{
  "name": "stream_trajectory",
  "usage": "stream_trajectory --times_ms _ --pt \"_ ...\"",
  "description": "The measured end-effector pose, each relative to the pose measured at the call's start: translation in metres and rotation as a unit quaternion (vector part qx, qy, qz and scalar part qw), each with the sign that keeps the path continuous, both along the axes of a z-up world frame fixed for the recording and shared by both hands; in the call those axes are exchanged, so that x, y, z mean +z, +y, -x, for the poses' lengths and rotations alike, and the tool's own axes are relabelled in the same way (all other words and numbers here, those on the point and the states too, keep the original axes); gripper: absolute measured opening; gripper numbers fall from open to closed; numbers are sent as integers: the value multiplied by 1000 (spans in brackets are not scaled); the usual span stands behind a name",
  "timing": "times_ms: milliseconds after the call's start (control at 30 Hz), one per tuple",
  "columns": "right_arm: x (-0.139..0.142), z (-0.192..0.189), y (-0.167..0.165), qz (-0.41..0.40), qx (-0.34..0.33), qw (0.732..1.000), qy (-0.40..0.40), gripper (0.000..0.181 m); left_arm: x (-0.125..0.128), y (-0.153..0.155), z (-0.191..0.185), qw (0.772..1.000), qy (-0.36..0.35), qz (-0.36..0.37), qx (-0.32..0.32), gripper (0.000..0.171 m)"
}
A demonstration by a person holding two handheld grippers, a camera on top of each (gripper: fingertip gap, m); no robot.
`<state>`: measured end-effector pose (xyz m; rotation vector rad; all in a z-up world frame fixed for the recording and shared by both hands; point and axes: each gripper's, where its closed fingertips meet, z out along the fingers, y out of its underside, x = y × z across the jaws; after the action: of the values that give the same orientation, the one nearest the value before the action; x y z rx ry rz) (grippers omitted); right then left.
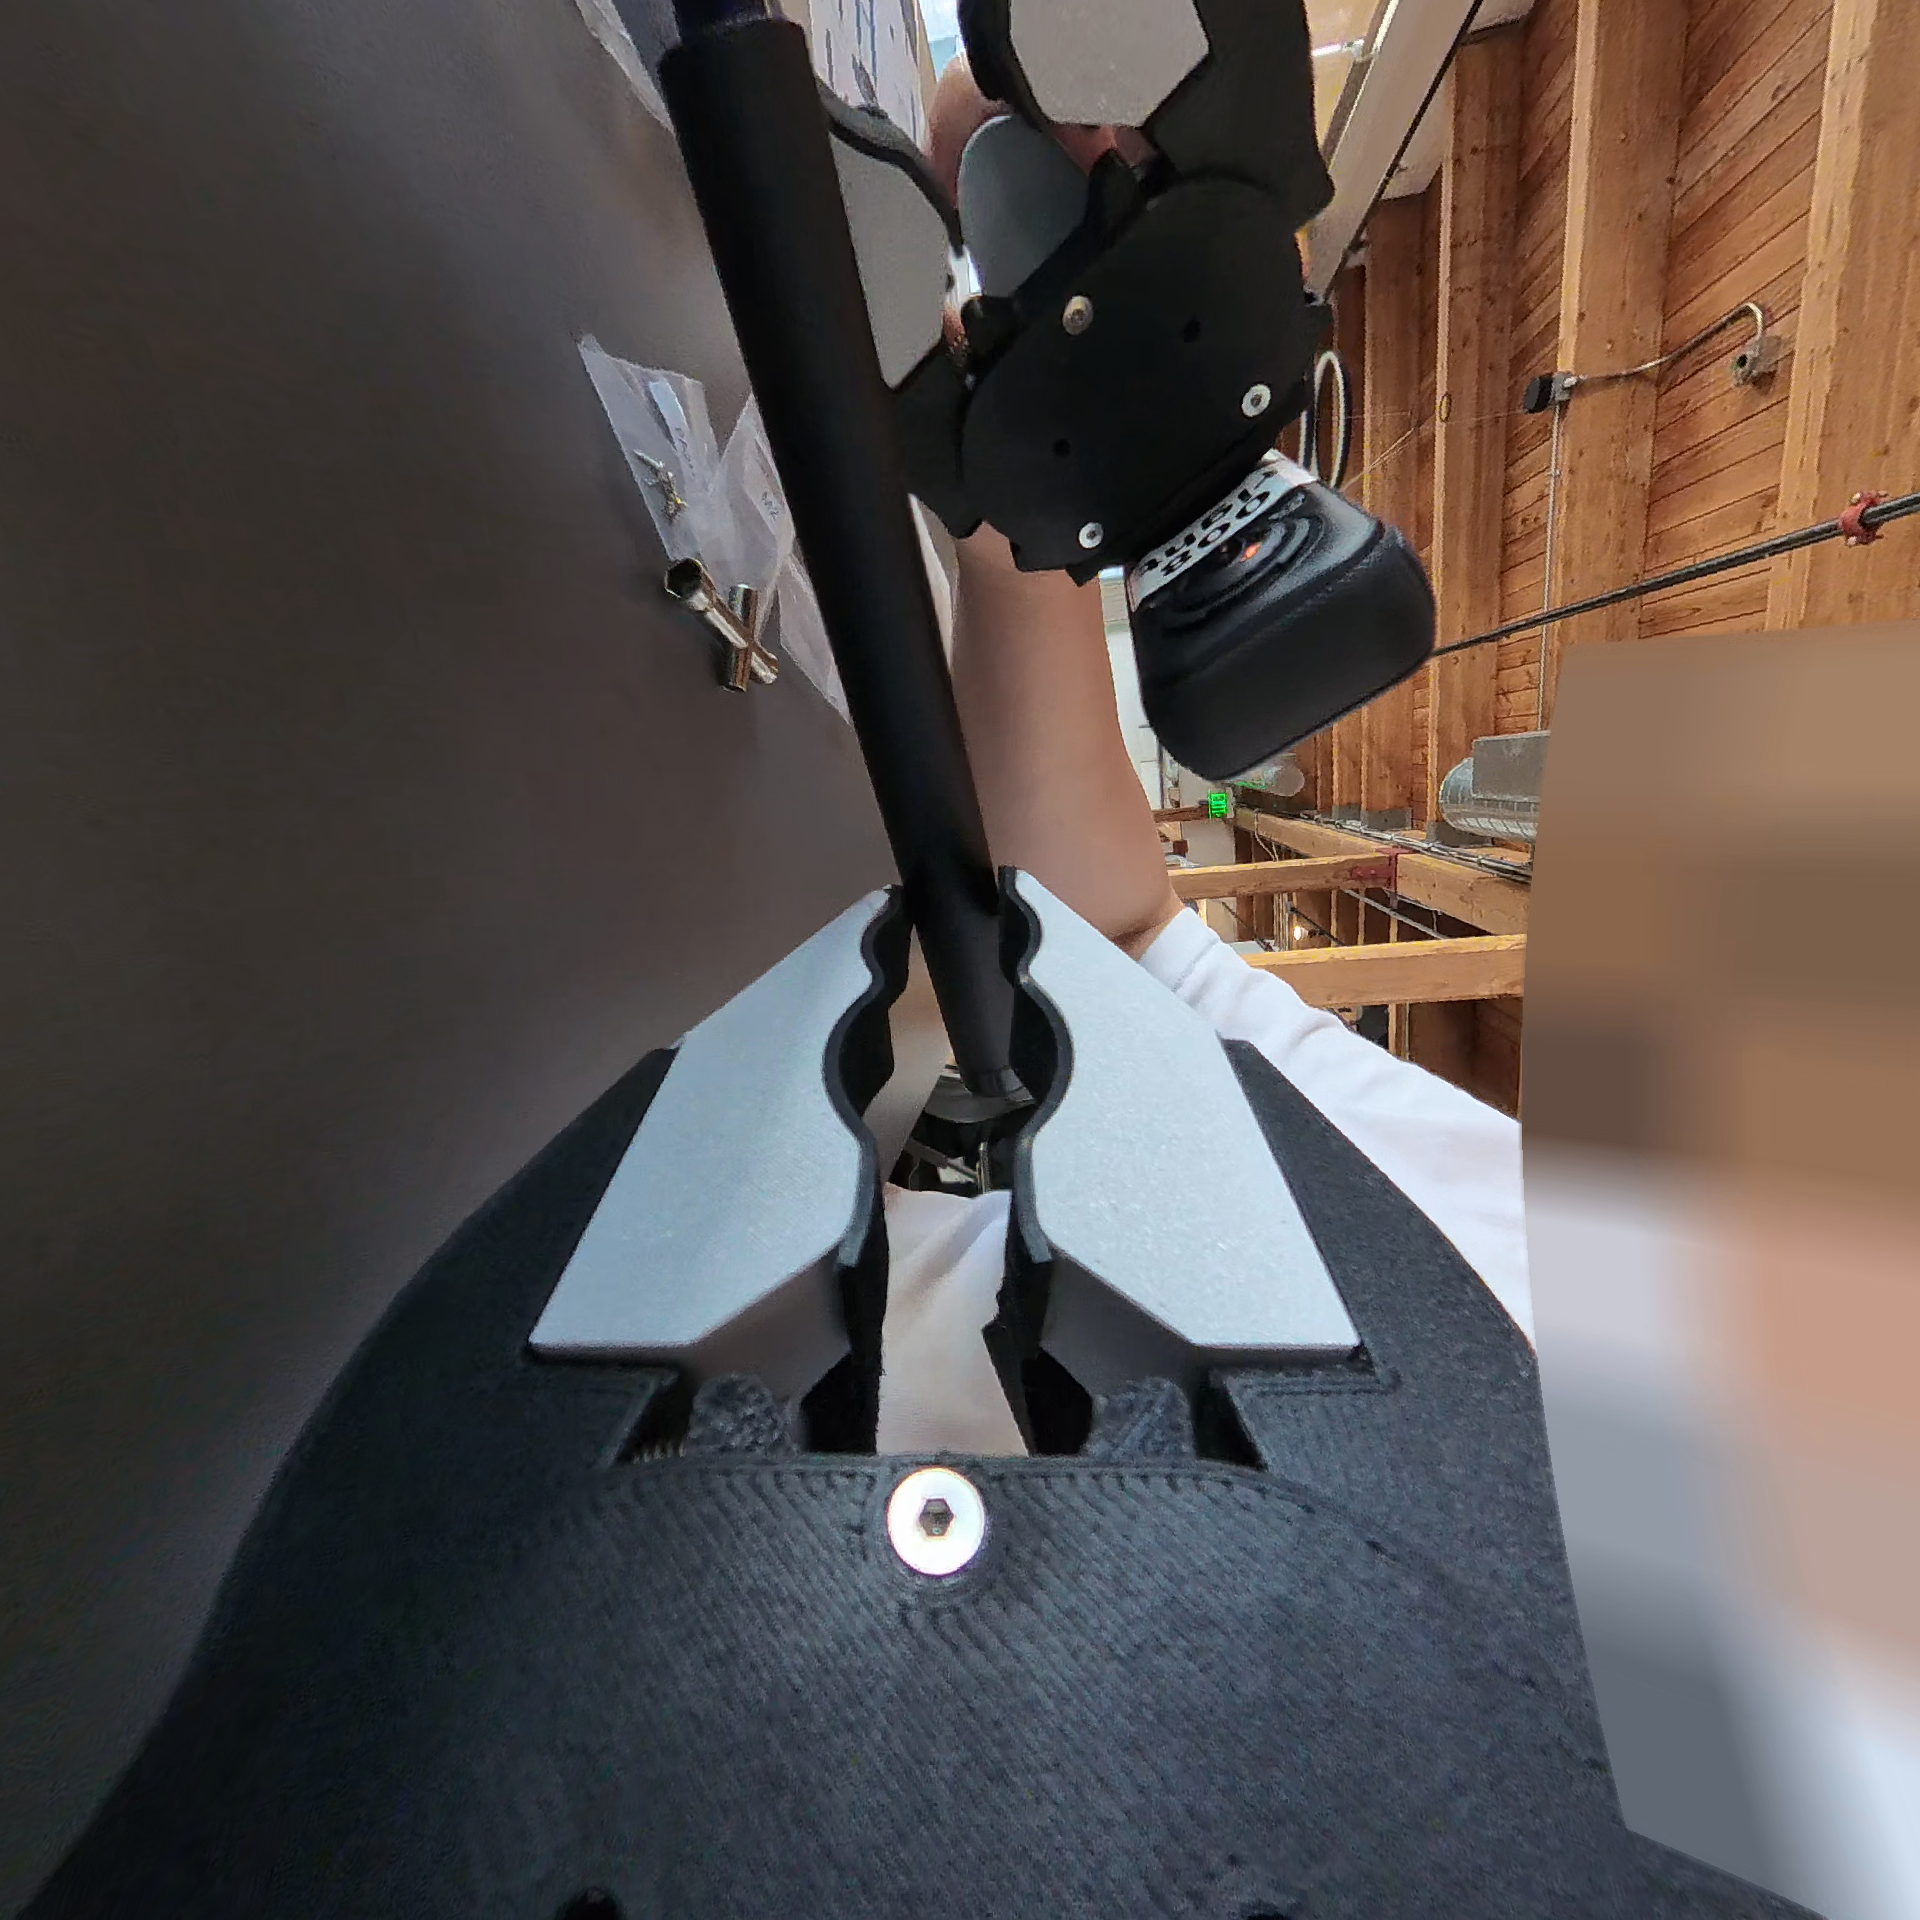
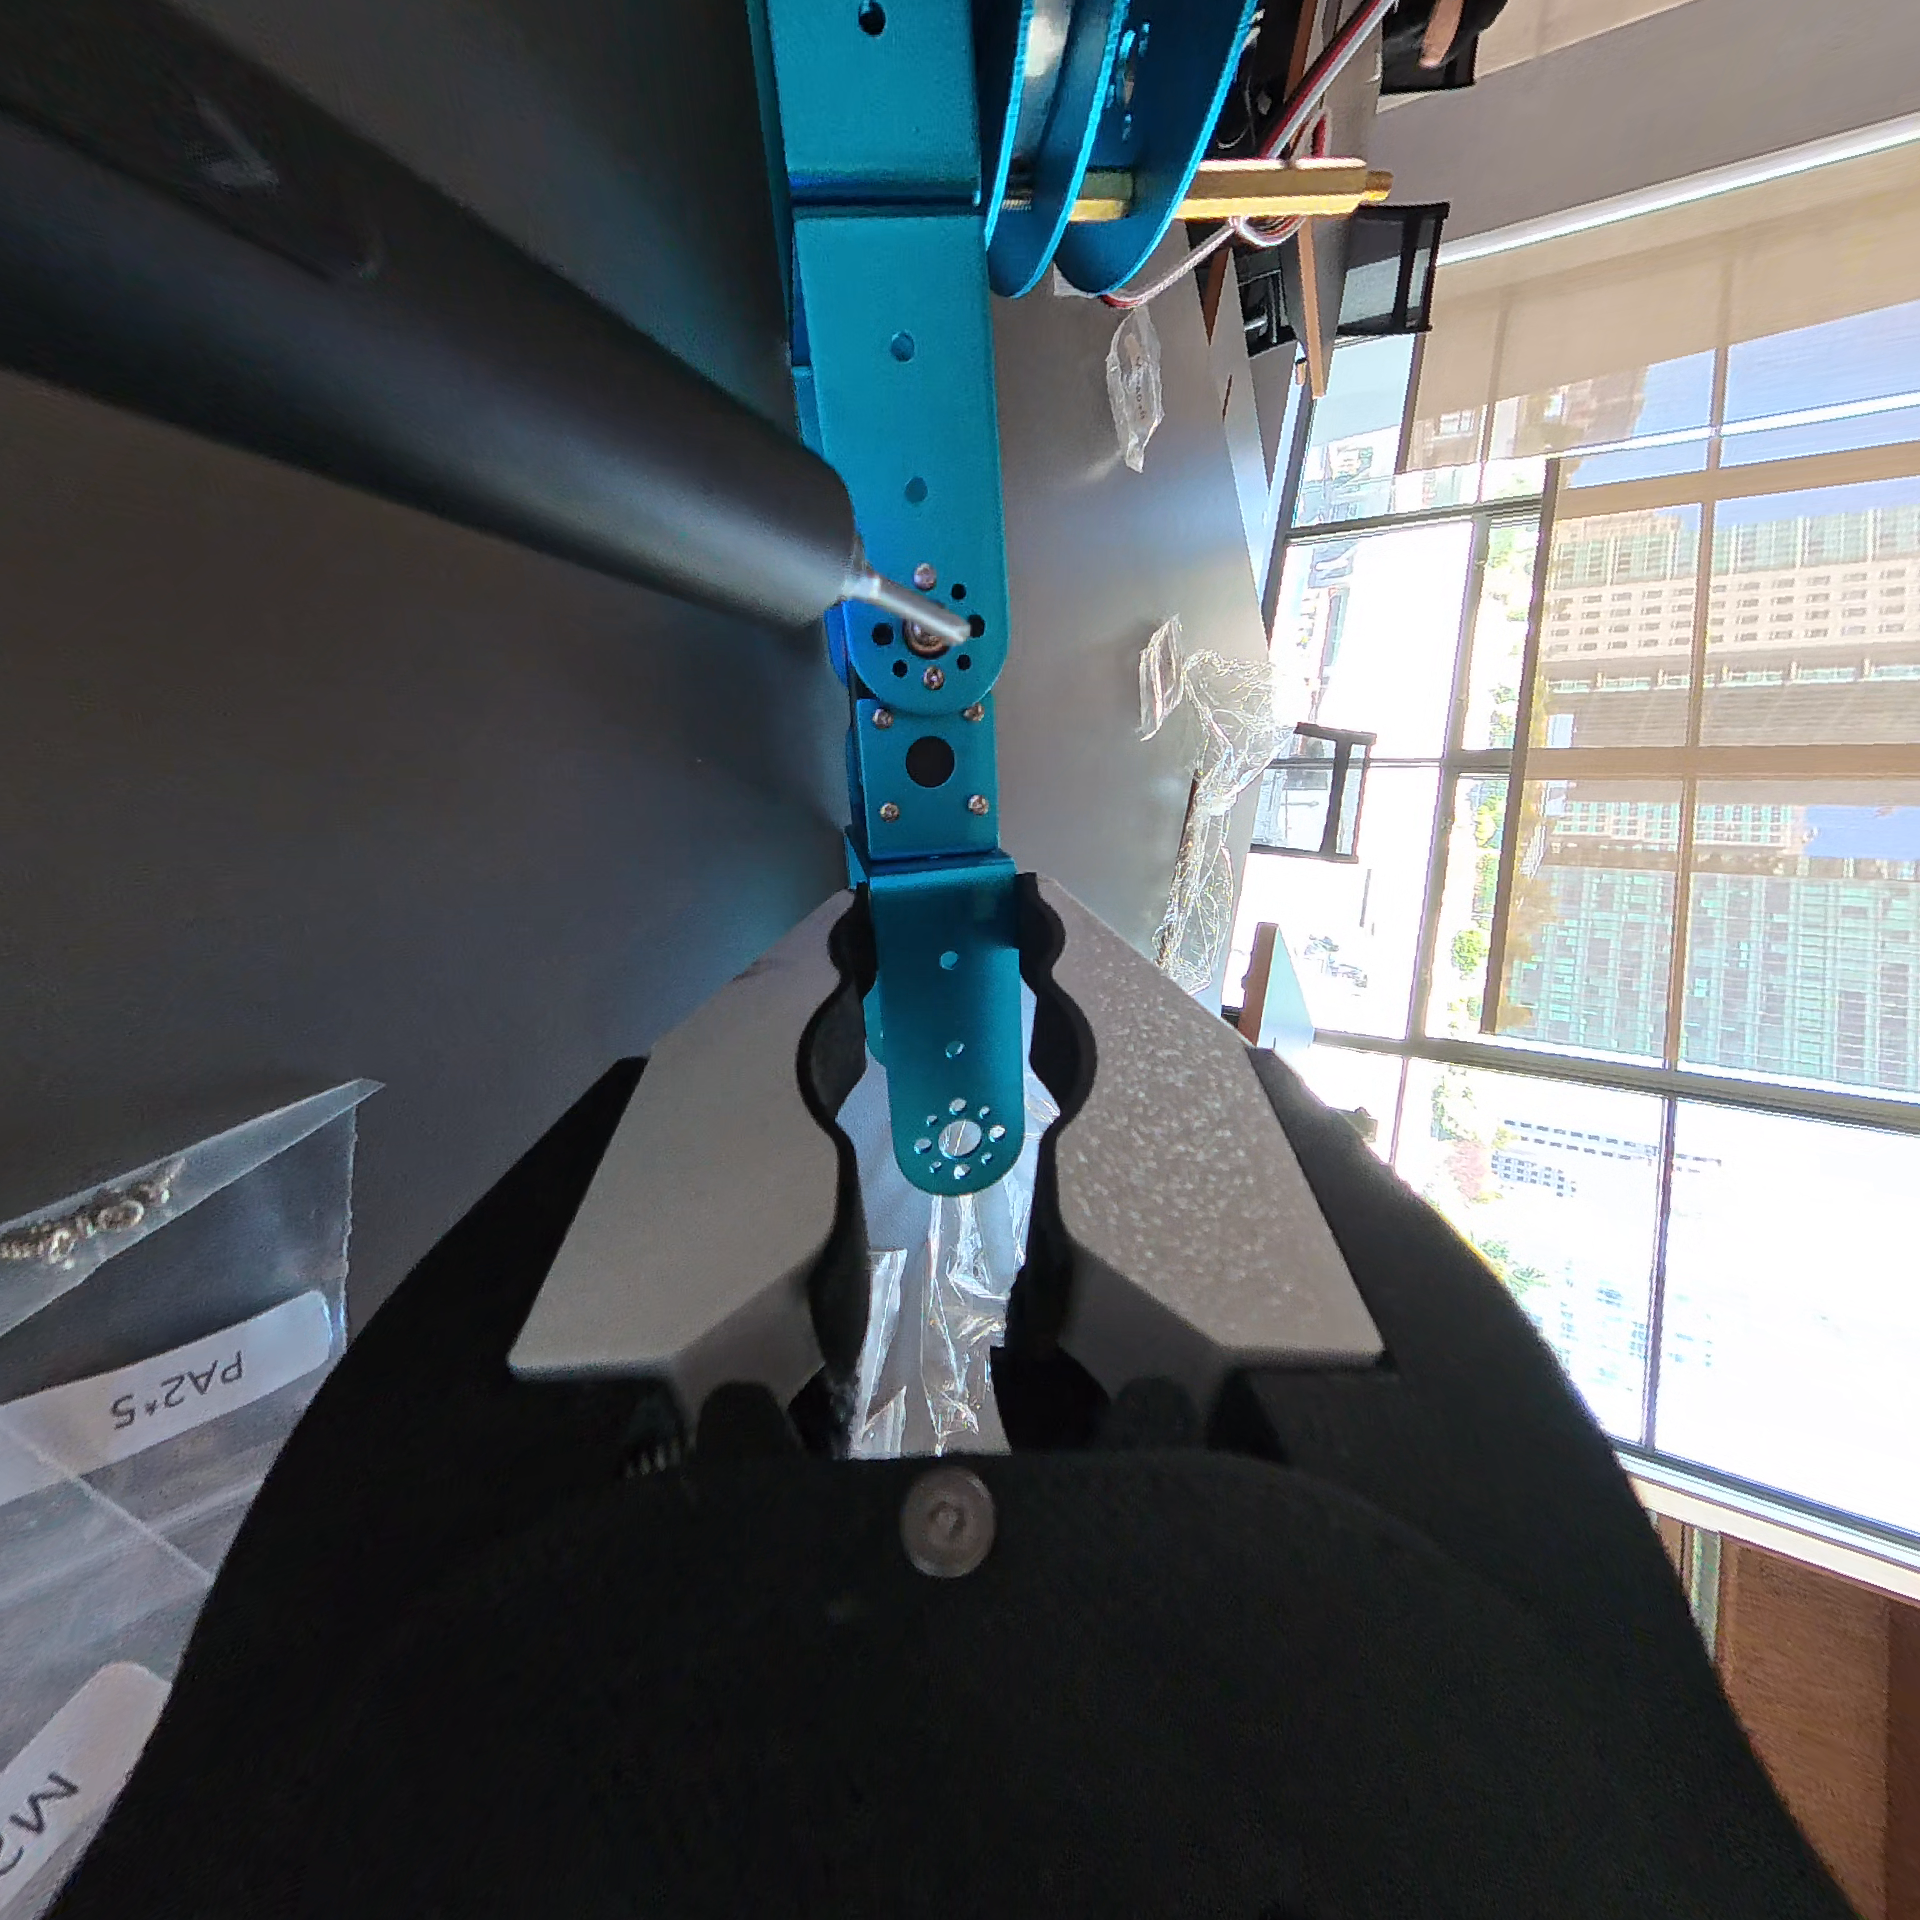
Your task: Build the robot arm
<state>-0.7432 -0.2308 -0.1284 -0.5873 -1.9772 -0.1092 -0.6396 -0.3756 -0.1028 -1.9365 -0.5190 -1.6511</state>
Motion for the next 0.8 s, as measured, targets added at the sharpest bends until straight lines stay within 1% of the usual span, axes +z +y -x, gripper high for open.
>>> stream_trajectory --times_ms 267,800 --pt "0 1 0 7 -2 1000 4 27 -5 3 6 1000 21 -1 -3 15" --pt "-1 4 4 18 -3 1000 4 27 -4 4 15 1000 12 -2 8 15"
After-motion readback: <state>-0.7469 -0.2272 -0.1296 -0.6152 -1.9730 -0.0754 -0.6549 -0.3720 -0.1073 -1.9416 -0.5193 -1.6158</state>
